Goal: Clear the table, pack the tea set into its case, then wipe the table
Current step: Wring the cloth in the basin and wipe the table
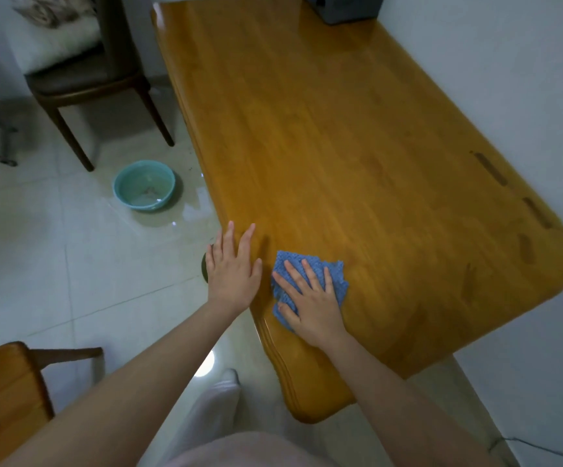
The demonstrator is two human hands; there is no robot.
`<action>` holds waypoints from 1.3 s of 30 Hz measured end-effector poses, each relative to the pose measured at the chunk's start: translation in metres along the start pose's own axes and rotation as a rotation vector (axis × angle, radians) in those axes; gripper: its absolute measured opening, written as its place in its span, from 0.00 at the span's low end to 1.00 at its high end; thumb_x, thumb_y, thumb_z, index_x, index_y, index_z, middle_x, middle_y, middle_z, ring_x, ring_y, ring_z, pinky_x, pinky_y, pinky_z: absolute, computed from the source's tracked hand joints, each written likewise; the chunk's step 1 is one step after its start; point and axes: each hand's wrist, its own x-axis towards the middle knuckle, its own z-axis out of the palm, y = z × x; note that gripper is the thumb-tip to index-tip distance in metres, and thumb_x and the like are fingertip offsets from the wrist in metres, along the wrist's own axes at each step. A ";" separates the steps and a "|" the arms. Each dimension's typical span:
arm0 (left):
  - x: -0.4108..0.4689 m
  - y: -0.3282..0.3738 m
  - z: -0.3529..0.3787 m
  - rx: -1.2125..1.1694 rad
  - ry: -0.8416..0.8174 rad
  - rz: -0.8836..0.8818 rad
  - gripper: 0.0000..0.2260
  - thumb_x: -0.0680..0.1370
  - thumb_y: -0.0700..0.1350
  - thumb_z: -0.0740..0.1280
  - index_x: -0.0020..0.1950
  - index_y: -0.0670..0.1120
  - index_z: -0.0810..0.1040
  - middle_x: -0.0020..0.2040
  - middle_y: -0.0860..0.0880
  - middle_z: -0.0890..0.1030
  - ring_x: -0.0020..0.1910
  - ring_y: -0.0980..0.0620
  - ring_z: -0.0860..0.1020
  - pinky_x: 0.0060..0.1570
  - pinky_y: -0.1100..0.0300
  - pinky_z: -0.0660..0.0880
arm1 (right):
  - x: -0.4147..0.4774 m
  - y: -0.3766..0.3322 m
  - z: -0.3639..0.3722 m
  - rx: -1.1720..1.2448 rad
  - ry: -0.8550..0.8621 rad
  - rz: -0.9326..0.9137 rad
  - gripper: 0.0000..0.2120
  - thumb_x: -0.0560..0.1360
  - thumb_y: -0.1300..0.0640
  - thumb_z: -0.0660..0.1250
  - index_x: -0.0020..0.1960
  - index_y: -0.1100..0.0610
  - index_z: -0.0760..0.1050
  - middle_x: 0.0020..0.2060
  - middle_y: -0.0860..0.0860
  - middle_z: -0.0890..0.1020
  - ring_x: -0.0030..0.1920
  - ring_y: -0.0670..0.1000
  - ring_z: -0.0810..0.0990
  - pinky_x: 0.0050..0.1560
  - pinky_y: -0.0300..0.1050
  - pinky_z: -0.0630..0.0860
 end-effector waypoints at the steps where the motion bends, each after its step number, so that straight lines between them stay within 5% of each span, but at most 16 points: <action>1: -0.005 0.003 0.001 -0.009 0.012 -0.023 0.27 0.81 0.51 0.57 0.79 0.55 0.50 0.80 0.46 0.47 0.78 0.44 0.45 0.74 0.47 0.42 | -0.001 0.000 0.000 0.001 -0.001 -0.011 0.28 0.79 0.39 0.51 0.77 0.41 0.55 0.77 0.45 0.57 0.78 0.54 0.51 0.73 0.65 0.46; 15: -0.088 0.039 0.052 0.004 0.066 -0.188 0.28 0.81 0.52 0.56 0.79 0.56 0.50 0.80 0.45 0.47 0.78 0.44 0.45 0.75 0.46 0.42 | -0.072 0.020 0.010 0.007 0.013 -0.308 0.28 0.77 0.38 0.55 0.75 0.44 0.61 0.78 0.47 0.57 0.78 0.56 0.52 0.71 0.69 0.52; 23: -0.097 0.056 0.057 0.026 0.087 -0.198 0.27 0.81 0.53 0.56 0.78 0.56 0.49 0.80 0.47 0.47 0.78 0.44 0.44 0.74 0.47 0.41 | -0.096 0.066 -0.001 -0.064 -0.048 -0.392 0.30 0.78 0.34 0.51 0.78 0.41 0.53 0.78 0.45 0.53 0.78 0.54 0.49 0.73 0.69 0.48; 29: -0.102 0.058 0.054 0.045 0.079 -0.196 0.27 0.82 0.54 0.55 0.79 0.56 0.47 0.80 0.47 0.46 0.78 0.45 0.43 0.74 0.47 0.40 | -0.098 0.108 -0.009 -0.050 -0.019 -0.312 0.30 0.77 0.35 0.54 0.77 0.40 0.55 0.78 0.44 0.56 0.78 0.53 0.51 0.72 0.70 0.50; 39: -0.111 0.040 0.040 0.058 0.057 -0.149 0.27 0.82 0.56 0.54 0.78 0.57 0.46 0.80 0.49 0.45 0.78 0.45 0.43 0.73 0.48 0.38 | -0.091 0.105 -0.012 0.028 0.019 0.112 0.27 0.79 0.40 0.44 0.76 0.45 0.60 0.77 0.45 0.59 0.78 0.51 0.51 0.75 0.61 0.46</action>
